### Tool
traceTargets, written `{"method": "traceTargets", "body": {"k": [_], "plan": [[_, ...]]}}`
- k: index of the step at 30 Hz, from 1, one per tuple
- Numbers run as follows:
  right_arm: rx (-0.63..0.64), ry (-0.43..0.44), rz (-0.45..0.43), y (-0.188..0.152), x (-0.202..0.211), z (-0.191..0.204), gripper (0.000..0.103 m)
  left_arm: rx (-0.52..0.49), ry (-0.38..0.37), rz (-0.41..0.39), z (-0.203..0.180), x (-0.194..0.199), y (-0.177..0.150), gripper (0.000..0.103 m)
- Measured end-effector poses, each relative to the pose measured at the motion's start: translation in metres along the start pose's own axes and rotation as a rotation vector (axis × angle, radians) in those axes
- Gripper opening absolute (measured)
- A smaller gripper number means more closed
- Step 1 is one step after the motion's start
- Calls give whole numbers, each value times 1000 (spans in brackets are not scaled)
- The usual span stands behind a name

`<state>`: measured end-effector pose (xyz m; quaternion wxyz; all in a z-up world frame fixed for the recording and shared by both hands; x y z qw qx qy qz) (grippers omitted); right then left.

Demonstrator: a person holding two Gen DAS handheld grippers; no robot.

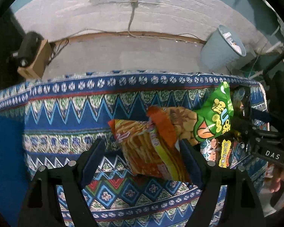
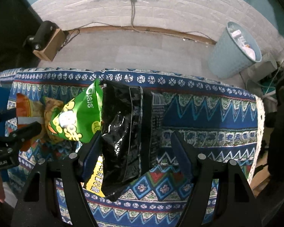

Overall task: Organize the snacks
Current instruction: 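Grasp the orange cracker bag with the left tool while the right tool grasps the black bag, then carry the orange bag and black bag over the cardboard box and open both tools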

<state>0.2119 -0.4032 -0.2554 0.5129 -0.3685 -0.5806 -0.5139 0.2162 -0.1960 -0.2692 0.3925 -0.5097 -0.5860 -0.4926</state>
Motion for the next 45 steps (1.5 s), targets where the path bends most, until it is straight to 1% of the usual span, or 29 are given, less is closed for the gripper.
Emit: {"method": "traceTargets", "body": {"k": [1, 2, 3, 4, 6, 7, 8, 9, 11, 12, 15, 22, 27, 28, 31, 32, 37, 41, 45], "plan": [[-10, 15, -2, -1, -1, 0, 73, 14, -10, 5, 2, -1, -1, 81], [-10, 15, -2, -1, -1, 0, 70, 23, -20, 17, 3, -2, -3, 75], [-16, 41, 1, -2, -3, 2, 60, 23, -23, 23, 4, -4, -5, 69], [-16, 41, 1, -2, -3, 2, 55, 15, -17, 37, 6, -6, -9, 62], [1, 23, 2, -4, -3, 3, 45, -6, -4, 34, 7, -6, -11, 60], [9, 11, 6, -6, -3, 3, 41, -19, 4, 27, 6, -5, -11, 58], [9, 11, 6, -6, -3, 3, 38, -35, 15, 21, 6, -4, -12, 54], [11, 8, 2, -7, -3, 2, 35, -49, 25, 17, 6, -3, -13, 54], [6, 9, -5, -8, 0, 1, 33, -74, 38, 5, 6, 0, -15, 48], [2, 2, -18, -10, 4, -1, 29, -82, 47, -1, 7, 2, -15, 48], [-1, -5, -33, -12, 10, -3, 24, -103, 82, -20, 11, 9, -18, 46], [10, -32, -41, -23, 18, 1, 23, -129, 109, -62, 21, 27, -24, 45], [25, -45, -59, -27, 27, 7, 23, -145, 112, -98, 24, 45, -29, 44], [33, -53, -75, -27, 35, 11, 23, -149, 112, -104, 24, 47, -29, 45], [39, -54, -90, -26, 42, 15, 23, -166, 112, -121, 22, 57, -33, 45], [45, -52, -106, -26, 50, 21, 23, -174, 114, -135, 22, 62, -35, 45], [54, -43, -132, -25, 64, 34, 23, -200, 118, -178, 20, 80, -42, 45], [90, -41, -166, -23, 83, 54, 23, -218, 112, -205, 23, 95, -49, 44], [119, -34, -191, -21, 95, 66, 23, -236, 125, -248, 28, 111, -54, 44]]}}
Point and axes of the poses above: each gripper's, at about its wrist camera, not at the fingertips, and x roughly against the way its jaws point, z to its left, y to its top, the point moved 8 cm from there along -x, roughly the way its jaws point, and after that the axes turned 12 degrees about x, right-handed, at the moved point
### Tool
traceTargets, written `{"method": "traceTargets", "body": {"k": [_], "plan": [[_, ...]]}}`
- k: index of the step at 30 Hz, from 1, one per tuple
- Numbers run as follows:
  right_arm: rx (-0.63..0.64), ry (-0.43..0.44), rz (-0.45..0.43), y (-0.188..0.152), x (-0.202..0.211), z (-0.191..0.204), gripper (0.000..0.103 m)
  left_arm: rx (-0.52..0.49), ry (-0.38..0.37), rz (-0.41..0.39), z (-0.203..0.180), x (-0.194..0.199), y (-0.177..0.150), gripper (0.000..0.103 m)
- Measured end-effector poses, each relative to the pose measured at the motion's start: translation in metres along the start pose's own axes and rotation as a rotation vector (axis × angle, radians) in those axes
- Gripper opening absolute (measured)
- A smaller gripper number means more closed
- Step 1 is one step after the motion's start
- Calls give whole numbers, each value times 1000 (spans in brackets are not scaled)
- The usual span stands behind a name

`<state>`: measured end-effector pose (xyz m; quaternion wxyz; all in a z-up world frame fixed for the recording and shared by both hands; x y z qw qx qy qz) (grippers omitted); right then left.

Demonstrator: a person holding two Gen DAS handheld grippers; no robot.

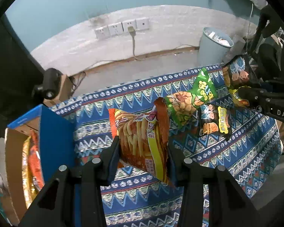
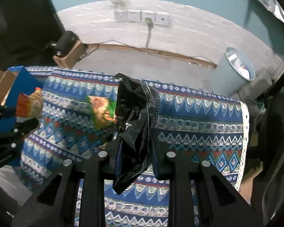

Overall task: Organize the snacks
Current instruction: 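Carry the orange bag and black bag over the cardboard box and open both tools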

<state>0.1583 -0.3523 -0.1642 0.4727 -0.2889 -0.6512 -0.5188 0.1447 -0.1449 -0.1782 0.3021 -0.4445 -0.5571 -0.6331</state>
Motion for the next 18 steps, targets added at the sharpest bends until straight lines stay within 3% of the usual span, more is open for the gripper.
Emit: {"method": "traceTargets", "body": {"k": [7, 18], "plan": [[61, 5, -45, 10, 21, 28, 23, -11, 27, -58, 16, 28, -5, 44], [154, 93, -118, 30, 48, 88, 23, 3, 46, -124, 51, 72, -20, 44]]}}
Point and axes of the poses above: each gripper's, at about its wrist camera, not at the fingertips, and x roughly against the way its jaws point, z to its left, y to its top, the point moved 8 cm from there along -x, roughly the way its jaws point, and after that the axes turned 12 degrees about x, right-handed, at the moved point
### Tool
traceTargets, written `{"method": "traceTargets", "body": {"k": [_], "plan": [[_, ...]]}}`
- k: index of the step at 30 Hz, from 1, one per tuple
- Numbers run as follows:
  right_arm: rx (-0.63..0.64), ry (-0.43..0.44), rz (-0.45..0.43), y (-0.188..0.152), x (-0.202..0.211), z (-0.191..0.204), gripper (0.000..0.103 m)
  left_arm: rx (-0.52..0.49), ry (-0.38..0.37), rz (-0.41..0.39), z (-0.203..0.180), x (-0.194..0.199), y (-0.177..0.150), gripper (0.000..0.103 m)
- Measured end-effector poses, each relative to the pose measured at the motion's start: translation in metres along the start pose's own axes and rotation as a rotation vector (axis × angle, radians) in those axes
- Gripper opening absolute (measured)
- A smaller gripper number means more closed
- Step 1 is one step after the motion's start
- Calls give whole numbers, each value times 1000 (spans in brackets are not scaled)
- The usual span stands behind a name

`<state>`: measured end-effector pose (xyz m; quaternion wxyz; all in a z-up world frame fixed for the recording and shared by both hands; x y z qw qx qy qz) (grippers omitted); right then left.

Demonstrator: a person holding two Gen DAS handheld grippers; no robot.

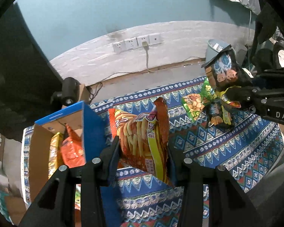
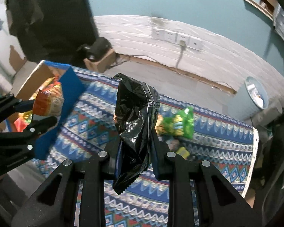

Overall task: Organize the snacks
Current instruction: 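Carry the orange bag and black bag over the cardboard box and open both tools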

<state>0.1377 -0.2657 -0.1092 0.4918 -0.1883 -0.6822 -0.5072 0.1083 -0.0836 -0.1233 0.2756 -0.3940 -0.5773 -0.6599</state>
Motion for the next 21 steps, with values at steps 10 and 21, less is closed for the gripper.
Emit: {"method": "traceTargets", "body": {"k": [10, 21], "plan": [[92, 85, -36, 33, 4, 61, 23, 56, 24, -35, 45, 24, -7, 44], [172, 138, -48, 64, -11, 117, 23, 129, 64, -59, 101, 35, -15, 44]]}}
Point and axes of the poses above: each gripper's, at about its wrist camera, not at the fingertips, and x roughly against the way its jaws point, z to its left, y to its top, the point moved 8 cm from there along -x, roughly the way its jaws point, and after that the axes turned 12 degrees about x, right-handed, at the moved point
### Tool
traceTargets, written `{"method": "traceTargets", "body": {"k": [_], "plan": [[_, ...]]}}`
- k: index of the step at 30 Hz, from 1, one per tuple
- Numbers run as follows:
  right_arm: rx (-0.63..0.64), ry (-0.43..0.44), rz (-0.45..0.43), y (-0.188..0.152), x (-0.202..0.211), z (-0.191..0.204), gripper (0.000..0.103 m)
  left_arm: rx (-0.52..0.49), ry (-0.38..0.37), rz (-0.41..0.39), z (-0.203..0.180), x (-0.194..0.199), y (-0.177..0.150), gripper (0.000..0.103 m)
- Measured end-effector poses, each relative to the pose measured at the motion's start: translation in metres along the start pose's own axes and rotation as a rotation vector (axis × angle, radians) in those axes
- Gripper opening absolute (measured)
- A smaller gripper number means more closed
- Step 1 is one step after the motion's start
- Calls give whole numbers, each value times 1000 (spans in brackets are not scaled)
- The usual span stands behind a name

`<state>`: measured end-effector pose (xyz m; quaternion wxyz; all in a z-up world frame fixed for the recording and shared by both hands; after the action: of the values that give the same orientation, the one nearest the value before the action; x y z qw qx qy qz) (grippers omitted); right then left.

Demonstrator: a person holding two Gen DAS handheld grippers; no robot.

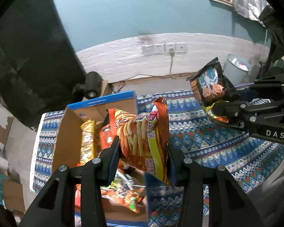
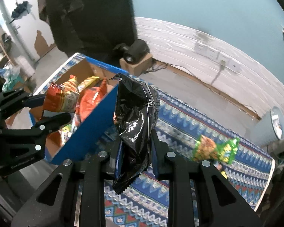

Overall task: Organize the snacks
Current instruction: 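Carry the orange bag and black bag over the cardboard box and open both tools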

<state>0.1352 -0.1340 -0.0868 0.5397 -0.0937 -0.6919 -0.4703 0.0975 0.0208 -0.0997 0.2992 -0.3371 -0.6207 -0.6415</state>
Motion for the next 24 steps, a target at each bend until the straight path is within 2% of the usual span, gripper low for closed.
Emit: {"method": "traceTargets", "body": {"k": [8, 24], "plan": [[67, 54, -12, 36, -23, 47, 23, 59, 31, 1, 44, -2, -5, 44], [141, 116, 10, 73, -68, 106, 23, 161, 114, 40, 118, -20, -25, 44]]}}
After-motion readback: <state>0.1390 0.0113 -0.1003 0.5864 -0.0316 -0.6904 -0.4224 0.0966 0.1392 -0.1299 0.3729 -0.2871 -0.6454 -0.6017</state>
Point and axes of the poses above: each gripper's, at about its wrist camera, not at the fingertips, and x roughly against the way its jaws point, z to its left, y to its top, the point moved 8 cm from there along -x, roughly the way its jaws point, and after that the axes turned 12 degrees about x, right-handed, at the moved point
